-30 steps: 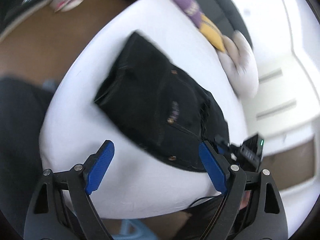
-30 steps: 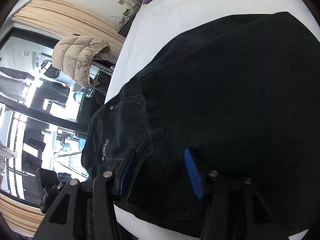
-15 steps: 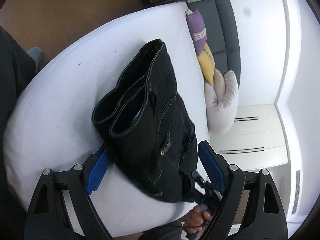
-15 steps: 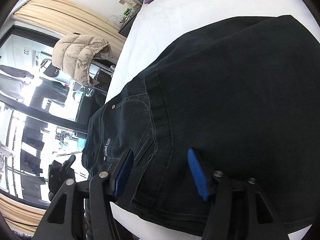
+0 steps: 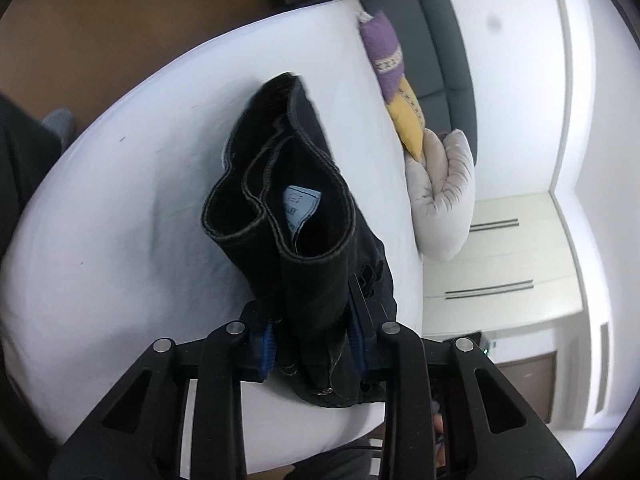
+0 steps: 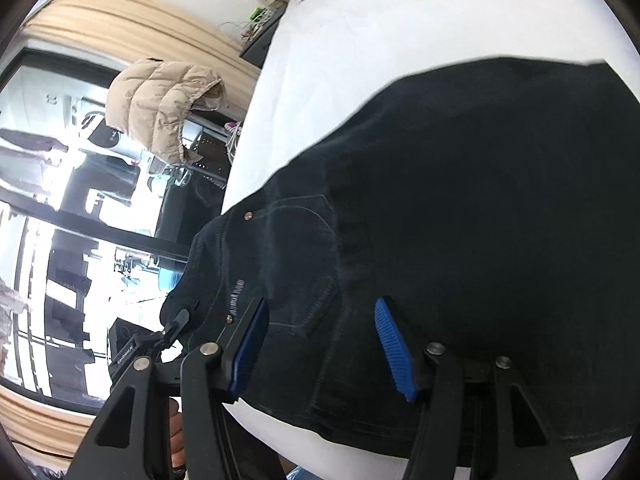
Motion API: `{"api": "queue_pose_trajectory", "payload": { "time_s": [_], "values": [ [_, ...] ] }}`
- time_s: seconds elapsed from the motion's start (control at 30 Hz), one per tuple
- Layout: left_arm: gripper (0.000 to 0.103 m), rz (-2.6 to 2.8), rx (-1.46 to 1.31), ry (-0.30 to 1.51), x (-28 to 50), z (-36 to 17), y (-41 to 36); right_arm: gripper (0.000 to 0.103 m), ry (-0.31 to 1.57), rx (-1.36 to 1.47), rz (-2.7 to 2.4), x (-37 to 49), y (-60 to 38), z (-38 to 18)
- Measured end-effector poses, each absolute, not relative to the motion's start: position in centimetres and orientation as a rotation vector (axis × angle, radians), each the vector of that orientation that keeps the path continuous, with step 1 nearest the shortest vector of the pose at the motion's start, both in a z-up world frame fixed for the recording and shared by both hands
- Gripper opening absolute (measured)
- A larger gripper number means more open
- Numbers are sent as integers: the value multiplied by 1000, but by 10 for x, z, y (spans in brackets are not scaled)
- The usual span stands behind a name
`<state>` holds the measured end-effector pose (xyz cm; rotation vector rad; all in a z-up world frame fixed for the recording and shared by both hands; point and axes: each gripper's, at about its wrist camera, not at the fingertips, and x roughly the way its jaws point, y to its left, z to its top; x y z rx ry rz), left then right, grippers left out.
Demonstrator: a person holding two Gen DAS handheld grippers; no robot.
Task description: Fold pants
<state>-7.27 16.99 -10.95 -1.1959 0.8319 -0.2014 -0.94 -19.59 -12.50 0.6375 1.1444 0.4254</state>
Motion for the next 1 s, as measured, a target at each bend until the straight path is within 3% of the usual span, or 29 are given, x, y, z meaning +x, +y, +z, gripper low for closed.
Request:
{"api": "queue_pose_trajectory", "payload": {
  "time_s": [0.2, 0.23, 0.27, 0.33, 0.67, 0.73, 0.87, 1.0],
  "values": [
    [17, -206, -1127, 832, -68, -90, 164, 57, 1192, 558, 423, 16, -182, -132],
    [16, -206, -1105, 832, -65, -85, 161, 50, 1239, 529, 388, 22, -180, -144],
    [16, -207, -1089, 832, -63, -79, 159, 34, 1269, 511, 356, 25, -179, -153],
    [16, -212, -1045, 827, -57, -67, 153, 26, 1273, 483, 312, 26, -181, -161],
    [15, -291, -729, 800, -17, 17, 75, 24, 1237, 514, 336, 21, -181, -172],
    [15, -313, -652, 804, -5, 30, 50, 29, 1198, 573, 395, 17, -189, -168],
    [15, -354, -427, 812, 14, 46, -19, 70, 1086, 761, 525, 7, -223, -143],
    [15, -414, -181, 834, 22, 44, -97, 85, 1004, 799, 653, 9, -247, -106]
  ]
}}
